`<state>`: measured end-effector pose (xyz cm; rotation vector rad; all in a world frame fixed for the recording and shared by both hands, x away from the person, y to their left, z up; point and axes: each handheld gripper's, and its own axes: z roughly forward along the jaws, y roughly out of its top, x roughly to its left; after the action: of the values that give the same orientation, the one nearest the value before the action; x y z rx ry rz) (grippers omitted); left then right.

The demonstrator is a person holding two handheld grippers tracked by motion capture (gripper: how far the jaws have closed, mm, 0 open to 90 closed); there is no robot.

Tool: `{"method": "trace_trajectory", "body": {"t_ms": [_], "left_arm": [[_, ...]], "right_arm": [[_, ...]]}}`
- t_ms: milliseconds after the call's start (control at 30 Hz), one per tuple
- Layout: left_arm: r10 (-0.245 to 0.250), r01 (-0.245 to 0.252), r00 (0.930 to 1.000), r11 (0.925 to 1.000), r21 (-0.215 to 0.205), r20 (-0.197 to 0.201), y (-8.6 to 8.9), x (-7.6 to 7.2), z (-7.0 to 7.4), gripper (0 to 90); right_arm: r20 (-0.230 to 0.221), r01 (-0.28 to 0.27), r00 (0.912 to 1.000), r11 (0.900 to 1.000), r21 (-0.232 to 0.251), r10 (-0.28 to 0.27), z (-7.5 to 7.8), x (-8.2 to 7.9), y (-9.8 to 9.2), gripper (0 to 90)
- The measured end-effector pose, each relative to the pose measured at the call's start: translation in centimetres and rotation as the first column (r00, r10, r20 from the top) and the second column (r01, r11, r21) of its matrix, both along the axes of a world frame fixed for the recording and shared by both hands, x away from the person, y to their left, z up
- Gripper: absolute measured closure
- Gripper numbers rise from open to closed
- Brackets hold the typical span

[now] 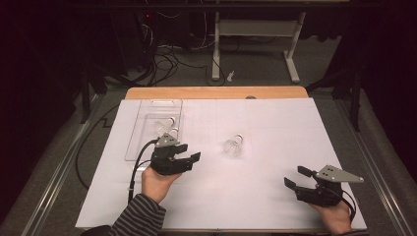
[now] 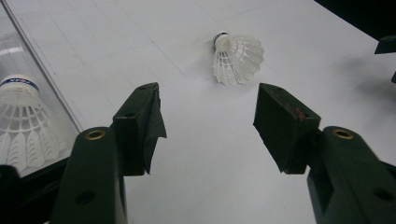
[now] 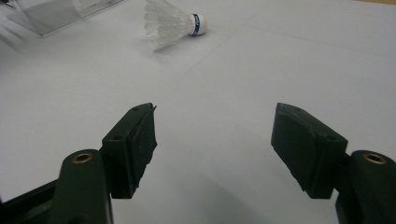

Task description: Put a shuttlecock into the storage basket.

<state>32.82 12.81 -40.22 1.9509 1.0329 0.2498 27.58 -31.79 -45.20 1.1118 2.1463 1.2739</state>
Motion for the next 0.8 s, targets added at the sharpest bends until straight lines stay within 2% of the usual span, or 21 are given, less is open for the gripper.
{"method": "trace_trajectory", "body": {"t_ms": [533, 800], "left_arm": [[-0.027, 0.027, 0.9996, 0.9996, 0.009, -0.01, -1.8, 1.0, 0.0, 42.5], [-0.035, 0.036, 0.999, 0.9992, 0.017, -0.027, -2.5, 1.5, -0.1, 43.5]], "right_arm": [[0.0, 0.0, 1.0, 1.0, 0.0, 0.0, 0.0, 0.0, 0.0, 31.3], [0.0, -0.001, 1.0, 1.0, 0.0, 0.001, 0.0, 0.0, 0.0, 31.3]]}}
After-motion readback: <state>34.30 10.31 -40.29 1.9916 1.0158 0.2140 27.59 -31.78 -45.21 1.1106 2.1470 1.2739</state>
